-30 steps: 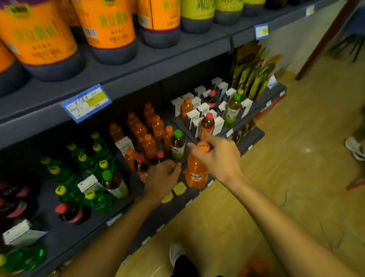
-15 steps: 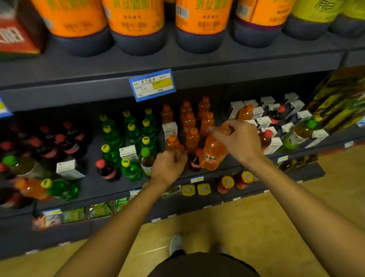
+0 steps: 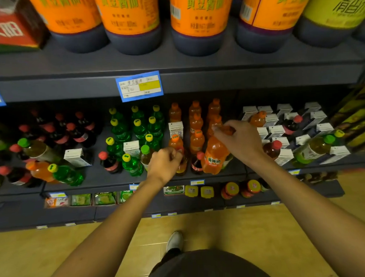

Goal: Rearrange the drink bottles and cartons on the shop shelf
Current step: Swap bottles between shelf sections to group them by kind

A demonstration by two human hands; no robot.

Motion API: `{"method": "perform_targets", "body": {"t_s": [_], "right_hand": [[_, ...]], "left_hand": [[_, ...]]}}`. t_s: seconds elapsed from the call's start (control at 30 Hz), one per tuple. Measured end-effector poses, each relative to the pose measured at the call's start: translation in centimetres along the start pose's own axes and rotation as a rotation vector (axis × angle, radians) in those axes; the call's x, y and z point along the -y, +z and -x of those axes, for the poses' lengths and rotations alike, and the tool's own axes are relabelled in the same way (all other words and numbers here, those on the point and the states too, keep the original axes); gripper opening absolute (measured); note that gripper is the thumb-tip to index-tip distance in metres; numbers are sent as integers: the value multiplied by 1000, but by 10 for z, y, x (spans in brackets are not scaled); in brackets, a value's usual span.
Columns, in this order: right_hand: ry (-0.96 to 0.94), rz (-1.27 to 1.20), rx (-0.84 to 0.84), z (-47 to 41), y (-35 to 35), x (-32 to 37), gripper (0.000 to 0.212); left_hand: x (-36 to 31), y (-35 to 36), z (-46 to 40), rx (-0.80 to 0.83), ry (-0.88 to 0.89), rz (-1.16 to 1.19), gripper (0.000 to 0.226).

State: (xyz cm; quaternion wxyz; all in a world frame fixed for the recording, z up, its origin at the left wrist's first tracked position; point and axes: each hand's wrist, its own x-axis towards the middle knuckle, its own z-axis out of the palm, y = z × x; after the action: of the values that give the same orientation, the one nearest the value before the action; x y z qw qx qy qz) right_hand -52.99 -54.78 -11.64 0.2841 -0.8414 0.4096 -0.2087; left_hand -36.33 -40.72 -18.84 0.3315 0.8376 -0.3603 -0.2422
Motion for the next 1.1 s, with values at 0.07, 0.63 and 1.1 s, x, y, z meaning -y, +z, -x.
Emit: {"method": "perform_targets", "body": {"t_s": [0.07,0.63,1.1], "right_hand": [[-3,1,-7,0,-4,-3,34],[85,53,-89,28,-25,-23,32],[91,41,21,26,11,-4,35]], "left_hand": [[-3,2,-3,-14,-11,-23,28],[6,40,-45,252,36,-400,56],[41,11,-13,115,55,-326,35]]}}
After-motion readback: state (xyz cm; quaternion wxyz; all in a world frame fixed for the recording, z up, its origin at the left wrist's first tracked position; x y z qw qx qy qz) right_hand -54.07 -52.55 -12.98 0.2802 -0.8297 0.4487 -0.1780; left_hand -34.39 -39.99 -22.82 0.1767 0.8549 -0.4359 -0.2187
